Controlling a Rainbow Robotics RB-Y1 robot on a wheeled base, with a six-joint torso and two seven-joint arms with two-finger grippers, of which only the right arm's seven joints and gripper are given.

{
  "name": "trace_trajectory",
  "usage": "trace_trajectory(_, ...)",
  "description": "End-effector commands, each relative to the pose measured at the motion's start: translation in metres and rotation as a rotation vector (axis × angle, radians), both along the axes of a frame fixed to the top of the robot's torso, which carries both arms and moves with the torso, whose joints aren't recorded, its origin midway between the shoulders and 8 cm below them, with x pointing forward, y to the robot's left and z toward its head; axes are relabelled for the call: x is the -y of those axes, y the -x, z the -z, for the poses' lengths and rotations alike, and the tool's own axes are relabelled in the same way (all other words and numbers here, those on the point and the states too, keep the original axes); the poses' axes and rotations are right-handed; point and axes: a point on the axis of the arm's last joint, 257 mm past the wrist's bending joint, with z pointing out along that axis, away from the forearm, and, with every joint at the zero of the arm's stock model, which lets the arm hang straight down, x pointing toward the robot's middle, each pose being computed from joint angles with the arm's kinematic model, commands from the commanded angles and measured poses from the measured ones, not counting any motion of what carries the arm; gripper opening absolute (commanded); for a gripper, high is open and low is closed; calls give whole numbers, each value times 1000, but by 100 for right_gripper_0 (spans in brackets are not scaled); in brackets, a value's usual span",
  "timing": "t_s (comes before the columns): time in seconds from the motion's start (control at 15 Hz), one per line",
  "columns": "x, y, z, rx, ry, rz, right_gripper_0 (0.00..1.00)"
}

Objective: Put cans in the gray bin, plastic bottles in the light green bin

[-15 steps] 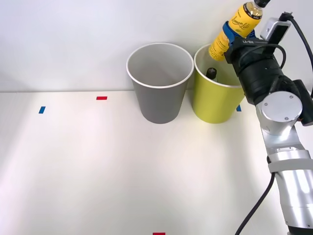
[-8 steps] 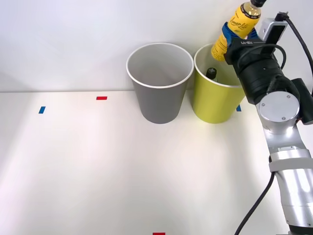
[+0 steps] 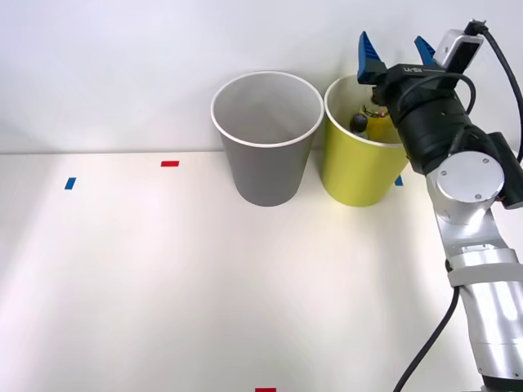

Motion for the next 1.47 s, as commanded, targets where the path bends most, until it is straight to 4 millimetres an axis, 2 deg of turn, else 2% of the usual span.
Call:
trace_trajectory(0.07, -4, 1, 1, 1, 11, -5, 94)
trace_trajectory(0.27, -10, 27, -18, 57, 13, -20, 94)
trace_trajectory(0.4, -8, 64, -32, 102, -51, -60, 94)
trace_trajectory(0.53, -3, 93, -29, 109, -83, -70, 94)
trace_trajectory(0.67, 1, 127, -15, 93, -129, -80, 94)
trace_trajectory(0.93, 10, 178, 21, 40, -186, -7, 94)
trace_trajectory(1.13, 21, 197, 61, -29, -108, 78, 94)
trace_trajectory(1.27, 18, 208, 91, -95, -89, 88, 94)
trace_trajectory(1.47, 21, 223, 124, -165, -45, 123, 94)
